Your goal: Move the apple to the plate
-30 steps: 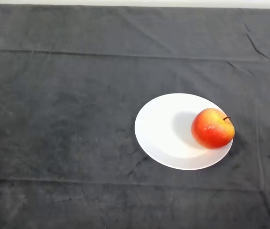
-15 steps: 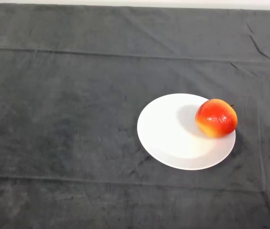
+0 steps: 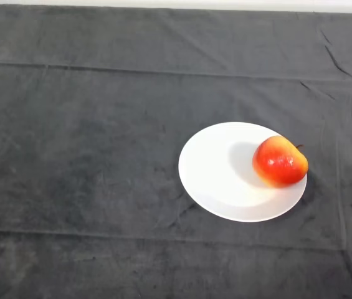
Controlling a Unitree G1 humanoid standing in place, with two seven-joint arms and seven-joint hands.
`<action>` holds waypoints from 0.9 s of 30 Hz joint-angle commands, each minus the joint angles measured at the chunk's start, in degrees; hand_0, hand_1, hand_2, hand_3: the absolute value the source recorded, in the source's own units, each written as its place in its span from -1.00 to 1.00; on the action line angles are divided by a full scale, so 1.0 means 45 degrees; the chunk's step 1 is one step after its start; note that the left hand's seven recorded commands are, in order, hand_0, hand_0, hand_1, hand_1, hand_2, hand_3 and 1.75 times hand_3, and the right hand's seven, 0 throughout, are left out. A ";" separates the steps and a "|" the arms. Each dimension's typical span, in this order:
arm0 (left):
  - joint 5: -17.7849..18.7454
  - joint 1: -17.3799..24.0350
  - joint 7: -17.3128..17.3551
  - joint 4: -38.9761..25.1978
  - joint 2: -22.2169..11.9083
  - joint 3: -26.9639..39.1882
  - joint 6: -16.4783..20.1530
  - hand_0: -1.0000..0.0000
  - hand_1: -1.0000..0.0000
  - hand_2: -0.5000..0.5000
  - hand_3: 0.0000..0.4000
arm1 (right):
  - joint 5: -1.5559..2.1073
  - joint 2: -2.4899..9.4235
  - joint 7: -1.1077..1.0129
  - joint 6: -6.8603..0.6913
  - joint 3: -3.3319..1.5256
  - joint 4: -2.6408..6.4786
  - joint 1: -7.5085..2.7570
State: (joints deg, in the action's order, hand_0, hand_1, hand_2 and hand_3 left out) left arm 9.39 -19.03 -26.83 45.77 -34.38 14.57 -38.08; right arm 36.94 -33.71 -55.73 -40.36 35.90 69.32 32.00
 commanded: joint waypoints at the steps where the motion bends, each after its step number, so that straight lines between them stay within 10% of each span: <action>1: -0.0359 -0.0545 0.0142 0.0417 -0.0040 0.0507 -0.0341 1.00 1.00 0.00 -1.00 | -0.0114 -0.0403 -0.0004 -0.0026 0.0307 -0.0077 -0.0173; 27: -0.0849 -0.0890 0.0485 0.1212 0.0194 0.0879 -0.0938 1.00 1.00 0.00 -1.00 | -0.0119 -0.0416 -0.0026 -0.0030 0.0308 -0.0042 -0.0159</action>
State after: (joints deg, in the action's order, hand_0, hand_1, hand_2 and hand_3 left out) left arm 6.43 -21.19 -25.03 48.67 -33.83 16.74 -41.22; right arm 36.94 -33.71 -55.73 -40.36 35.90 69.32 32.00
